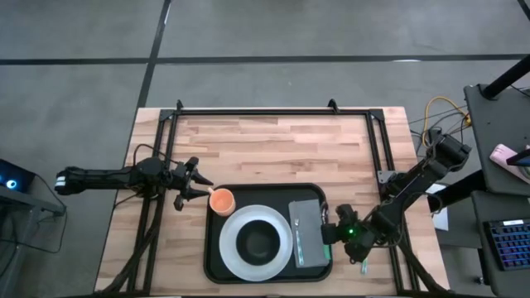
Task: Set up tray
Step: Put the green spoon to the right of the green knife on the gray napkin on the black tray
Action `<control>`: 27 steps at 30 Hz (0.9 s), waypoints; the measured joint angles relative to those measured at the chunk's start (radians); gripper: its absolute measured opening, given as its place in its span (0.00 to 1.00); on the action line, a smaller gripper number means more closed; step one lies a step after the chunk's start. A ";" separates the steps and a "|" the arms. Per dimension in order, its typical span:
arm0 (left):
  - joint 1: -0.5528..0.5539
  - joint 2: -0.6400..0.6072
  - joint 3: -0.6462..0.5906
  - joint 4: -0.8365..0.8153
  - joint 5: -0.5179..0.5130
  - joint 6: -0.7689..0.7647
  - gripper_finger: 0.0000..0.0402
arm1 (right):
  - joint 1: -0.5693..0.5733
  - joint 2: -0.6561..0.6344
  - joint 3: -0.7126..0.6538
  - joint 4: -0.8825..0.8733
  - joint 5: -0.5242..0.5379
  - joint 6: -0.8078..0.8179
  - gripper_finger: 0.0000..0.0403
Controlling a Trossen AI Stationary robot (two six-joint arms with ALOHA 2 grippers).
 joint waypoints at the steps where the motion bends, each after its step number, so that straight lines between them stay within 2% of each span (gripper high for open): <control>1: 0.000 0.000 0.000 0.000 0.000 0.000 0.38 | -0.002 0.000 0.000 -0.001 0.000 -0.002 0.09; 14: 0.000 0.000 0.000 0.000 0.000 0.000 0.38 | -0.034 0.003 0.000 0.031 -0.004 0.011 0.09; 27: 0.000 0.000 0.000 0.000 0.000 0.000 0.38 | -0.033 0.095 0.049 0.051 -0.041 0.034 0.09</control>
